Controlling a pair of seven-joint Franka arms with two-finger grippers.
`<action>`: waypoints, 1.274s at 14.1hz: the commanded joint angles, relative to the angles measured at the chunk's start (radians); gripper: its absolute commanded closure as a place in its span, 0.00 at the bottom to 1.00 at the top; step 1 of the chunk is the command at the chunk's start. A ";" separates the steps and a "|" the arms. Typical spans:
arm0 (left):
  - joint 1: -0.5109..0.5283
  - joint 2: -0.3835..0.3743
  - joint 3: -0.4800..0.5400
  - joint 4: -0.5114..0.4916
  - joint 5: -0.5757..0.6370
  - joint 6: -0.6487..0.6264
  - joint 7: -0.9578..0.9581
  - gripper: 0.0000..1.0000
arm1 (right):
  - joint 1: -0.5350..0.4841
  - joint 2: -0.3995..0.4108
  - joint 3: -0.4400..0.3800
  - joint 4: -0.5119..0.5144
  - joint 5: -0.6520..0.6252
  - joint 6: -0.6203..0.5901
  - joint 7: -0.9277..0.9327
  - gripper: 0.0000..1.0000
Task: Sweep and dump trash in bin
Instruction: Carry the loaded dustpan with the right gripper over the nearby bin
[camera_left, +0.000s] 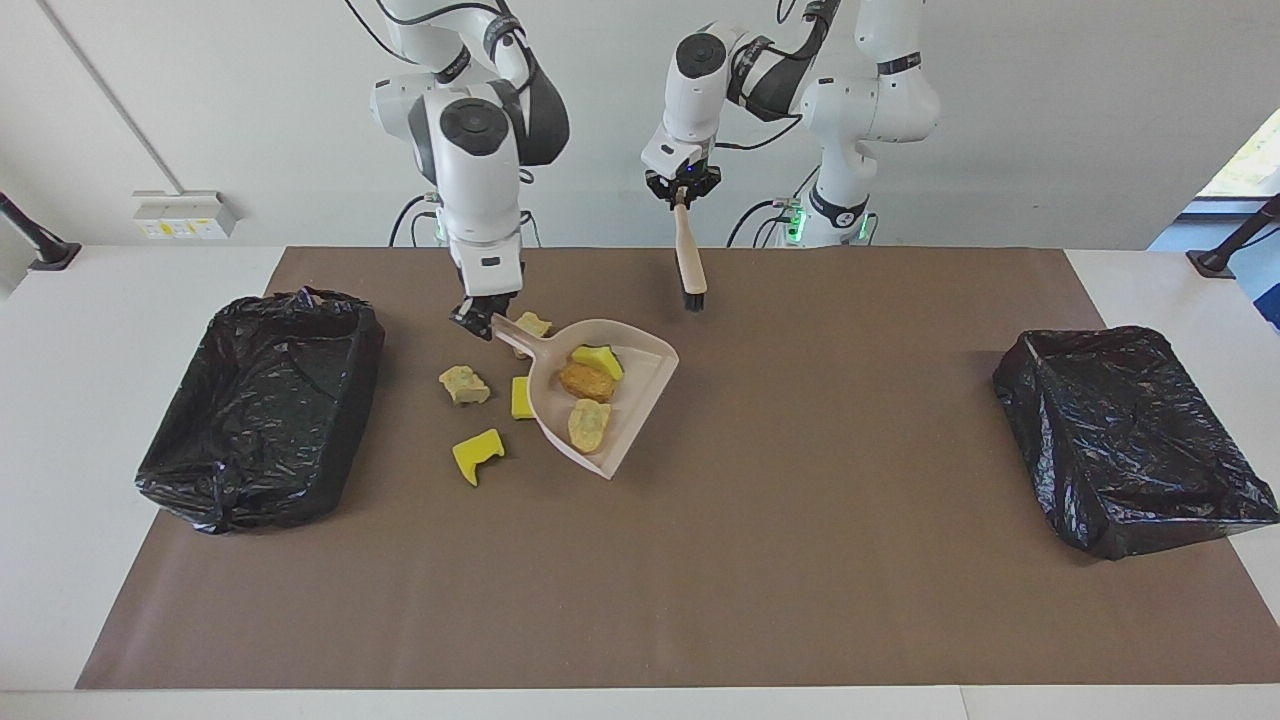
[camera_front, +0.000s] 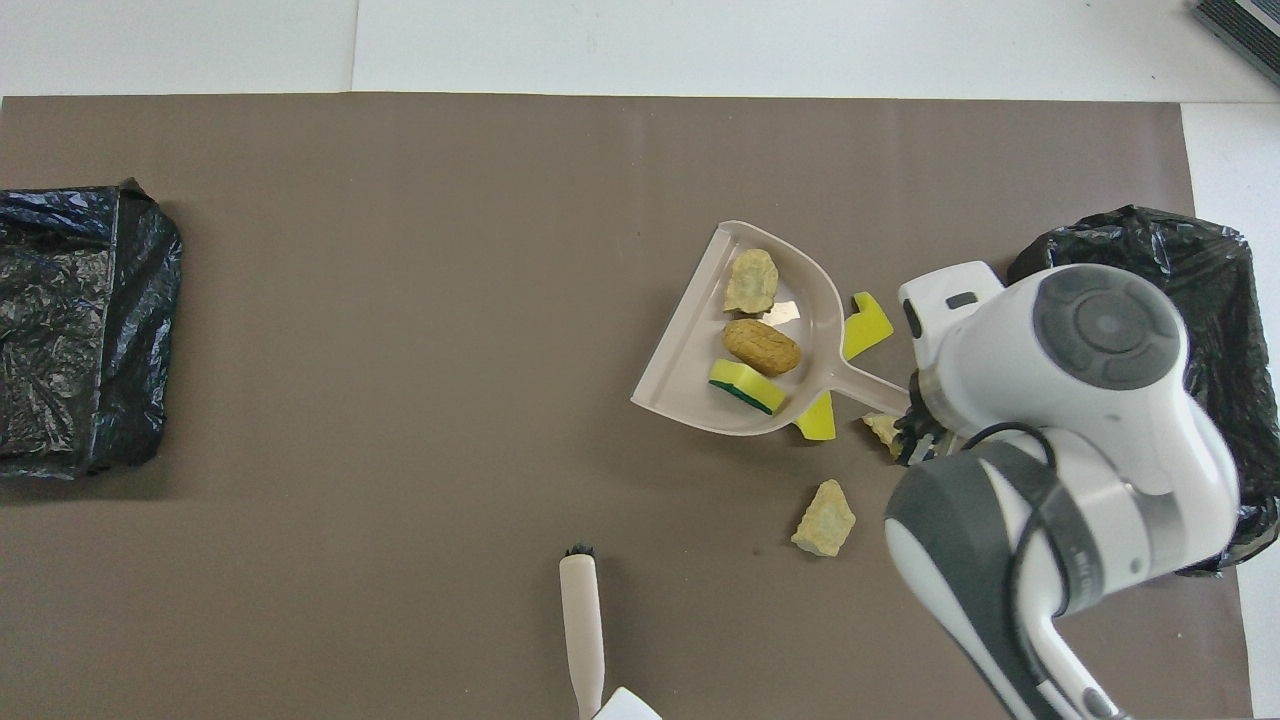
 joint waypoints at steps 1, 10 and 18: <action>0.017 0.026 -0.040 -0.019 -0.015 0.056 -0.003 1.00 | -0.163 0.038 0.007 0.090 0.043 -0.077 -0.232 1.00; 0.021 0.123 -0.071 -0.021 -0.015 0.097 0.046 0.55 | -0.547 0.215 -0.038 0.433 -0.115 -0.222 -0.860 1.00; 0.115 0.154 0.113 0.100 0.034 0.059 0.244 0.00 | -0.538 0.221 -0.127 0.390 -0.406 0.037 -0.938 1.00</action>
